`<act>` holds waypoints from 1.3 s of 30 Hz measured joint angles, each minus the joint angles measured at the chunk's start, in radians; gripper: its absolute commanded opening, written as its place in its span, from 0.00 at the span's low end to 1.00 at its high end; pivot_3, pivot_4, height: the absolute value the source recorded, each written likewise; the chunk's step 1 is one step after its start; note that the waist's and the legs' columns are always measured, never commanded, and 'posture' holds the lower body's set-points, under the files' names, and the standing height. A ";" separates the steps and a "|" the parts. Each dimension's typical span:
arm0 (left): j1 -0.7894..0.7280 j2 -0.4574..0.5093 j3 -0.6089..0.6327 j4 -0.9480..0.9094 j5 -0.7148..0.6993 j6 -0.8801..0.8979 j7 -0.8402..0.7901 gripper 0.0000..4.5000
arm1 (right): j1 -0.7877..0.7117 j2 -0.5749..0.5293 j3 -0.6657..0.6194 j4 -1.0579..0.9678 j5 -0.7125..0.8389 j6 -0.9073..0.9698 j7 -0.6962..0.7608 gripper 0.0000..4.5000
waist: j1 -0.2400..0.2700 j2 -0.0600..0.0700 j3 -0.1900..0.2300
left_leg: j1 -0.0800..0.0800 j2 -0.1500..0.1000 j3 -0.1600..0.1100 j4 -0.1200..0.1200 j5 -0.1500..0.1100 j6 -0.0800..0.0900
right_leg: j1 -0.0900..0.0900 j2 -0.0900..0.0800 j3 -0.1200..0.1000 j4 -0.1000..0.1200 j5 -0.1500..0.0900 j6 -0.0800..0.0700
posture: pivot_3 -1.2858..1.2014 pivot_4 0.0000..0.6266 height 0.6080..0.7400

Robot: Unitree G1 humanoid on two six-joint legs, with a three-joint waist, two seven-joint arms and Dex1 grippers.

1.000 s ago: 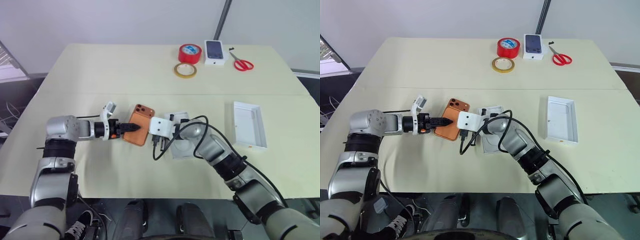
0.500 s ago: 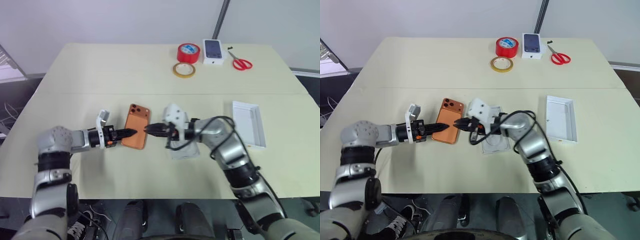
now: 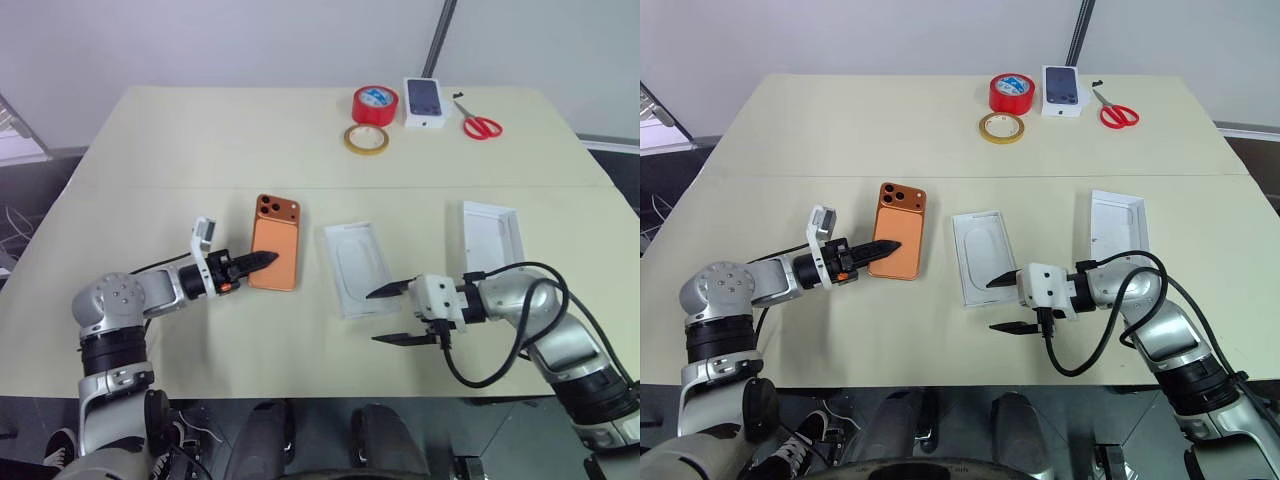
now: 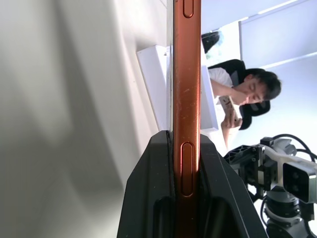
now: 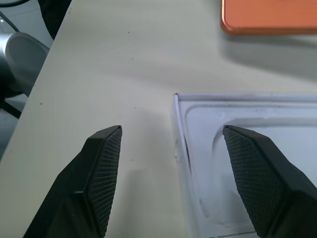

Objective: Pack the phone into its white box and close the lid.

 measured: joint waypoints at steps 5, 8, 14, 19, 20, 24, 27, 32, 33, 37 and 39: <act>-0.001 -0.001 0.000 0.007 0.000 -0.016 0.024 0.00 | 0.010 0.001 0.000 0.049 -0.046 -0.078 -0.039 0.57 | 0.006 -0.001 0.000 | 0.000 0.000 0.000 0.002 0.000 0.000 | 0.001 -0.001 0.000 0.000 0.000 0.000 | 0.52 0.24 0.91; -0.003 -0.001 -0.001 0.008 0.000 -0.016 0.027 0.00 | 0.017 0.001 0.003 0.054 -0.061 -0.087 -0.048 0.57 | 0.005 -0.001 0.000 | 0.000 0.000 0.000 0.002 0.000 0.000 | 0.001 -0.001 0.000 0.000 0.000 0.000 | 0.52 0.24 0.91; -0.008 -0.004 -0.002 0.008 0.000 -0.032 0.045 0.00 | 0.032 0.001 0.005 0.070 -0.070 -0.101 -0.059 0.40 | 0.004 -0.001 0.001 | 0.000 0.000 0.000 0.002 0.001 -0.001 | 0.001 -0.001 0.000 0.000 0.000 0.000 | 0.52 0.24 0.91; -0.008 -0.004 -0.004 0.008 0.000 -0.035 0.046 0.00 | 0.041 0.001 0.005 0.084 -0.083 -0.109 -0.076 0.40 | 0.004 -0.001 0.001 | 0.000 0.000 0.000 0.002 0.001 -0.001 | 0.001 -0.001 0.000 0.000 0.000 0.000 | 0.52 0.24 0.91; -0.008 -0.004 -0.005 0.008 0.000 -0.035 0.046 0.00 | 0.045 0.002 0.005 0.083 -0.076 -0.101 -0.076 0.40 | 0.004 -0.001 0.001 | 0.000 0.000 0.000 0.002 0.001 -0.001 | 0.001 -0.001 0.000 0.000 0.000 0.000 | 0.52 0.24 0.91; -0.008 -0.004 -0.006 0.009 0.000 -0.036 0.046 0.00 | 0.045 0.003 0.005 0.080 -0.070 -0.092 -0.080 0.27 | 0.004 -0.001 0.001 | 0.000 0.000 0.000 0.002 0.001 -0.001 | 0.001 -0.001 0.000 0.000 0.000 0.000 | 0.52 0.24 0.91; -0.008 -0.004 -0.007 0.010 0.000 -0.040 0.046 0.00 | 0.043 0.004 0.007 0.080 -0.077 -0.082 -0.090 0.01 | 0.004 -0.001 0.001 | 0.000 0.000 0.000 0.002 0.001 -0.001 | 0.001 -0.001 0.000 0.000 0.000 0.000 | 0.52 0.24 0.91; -0.009 -0.004 -0.008 0.010 0.000 -0.034 0.063 0.00 | 0.042 0.023 0.011 0.057 -0.073 -0.033 -0.113 0.01 | 0.003 -0.001 0.001 | 0.000 0.000 0.000 0.002 0.001 -0.001 | 0.001 -0.001 0.000 0.000 0.000 0.000 | 0.52 0.24 0.91; -0.012 -0.004 -0.008 0.010 0.000 -0.033 0.067 0.00 | 0.041 0.038 0.012 0.039 -0.064 0.001 -0.120 0.01 | 0.003 -0.001 0.001 | 0.000 0.000 0.000 0.002 0.001 -0.001 | 0.001 -0.001 0.000 0.000 0.000 0.000 | 0.52 0.24 0.91; -0.060 -0.021 0.002 0.014 -0.005 -0.032 0.091 0.00 | -0.002 0.093 0.028 -0.010 -0.067 0.117 -0.183 0.01 | 0.004 -0.001 0.001 | 0.000 0.000 0.000 0.002 0.001 -0.001 | 0.001 -0.001 0.000 0.000 0.000 0.000 | 0.52 0.24 0.91; -0.099 -0.040 0.016 0.020 -0.024 -0.032 0.108 0.00 | -0.034 0.123 0.043 -0.039 -0.073 0.157 -0.210 0.01 | 0.007 -0.001 0.001 | 0.000 -0.001 0.000 0.002 0.001 -0.001 | 0.001 -0.001 -0.001 0.000 0.000 0.000 | 0.52 0.24 0.91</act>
